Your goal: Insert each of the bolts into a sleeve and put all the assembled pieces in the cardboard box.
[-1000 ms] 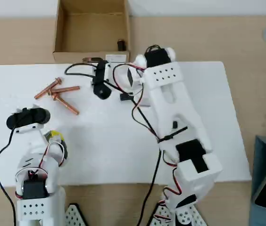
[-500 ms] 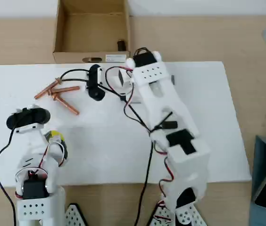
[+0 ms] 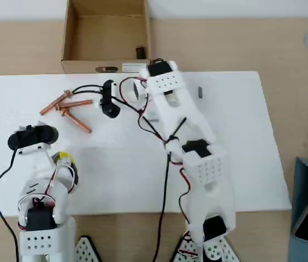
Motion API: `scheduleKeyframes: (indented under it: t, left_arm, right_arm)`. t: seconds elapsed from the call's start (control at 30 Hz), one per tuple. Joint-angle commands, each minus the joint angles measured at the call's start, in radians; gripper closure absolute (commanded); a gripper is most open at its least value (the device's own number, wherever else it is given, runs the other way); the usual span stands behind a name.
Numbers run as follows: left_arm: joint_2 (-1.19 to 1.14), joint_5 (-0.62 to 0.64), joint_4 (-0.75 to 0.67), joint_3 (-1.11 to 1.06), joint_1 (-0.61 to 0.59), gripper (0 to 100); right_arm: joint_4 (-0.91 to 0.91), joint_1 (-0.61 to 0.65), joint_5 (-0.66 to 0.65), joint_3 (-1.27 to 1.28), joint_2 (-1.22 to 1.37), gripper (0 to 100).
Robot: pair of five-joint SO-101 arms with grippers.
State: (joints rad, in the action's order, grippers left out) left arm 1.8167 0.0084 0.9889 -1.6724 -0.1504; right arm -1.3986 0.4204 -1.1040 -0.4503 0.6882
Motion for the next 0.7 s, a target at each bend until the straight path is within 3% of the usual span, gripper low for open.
scheduleKeyframes:
  t: [0.0,0.1,0.27,0.67]
  left_arm:
    - [0.005,0.000,-0.011,0.005,-0.008,100]
    - [0.005,-0.002,-0.011,0.005,-0.009,100]
    - [0.005,-0.002,-0.011,0.005,-0.009,100]
    - [0.005,-0.002,-0.011,0.006,-0.009,100]
  right_arm:
    - [-0.006,0.008,-0.006,-0.058,0.027,83.1]
    - [-0.006,0.008,-0.005,-0.064,0.064,85.7]
    - [-0.006,0.012,-0.005,-0.065,0.085,99.1]
    - [-0.219,0.036,0.157,-0.335,-0.004,98.8]
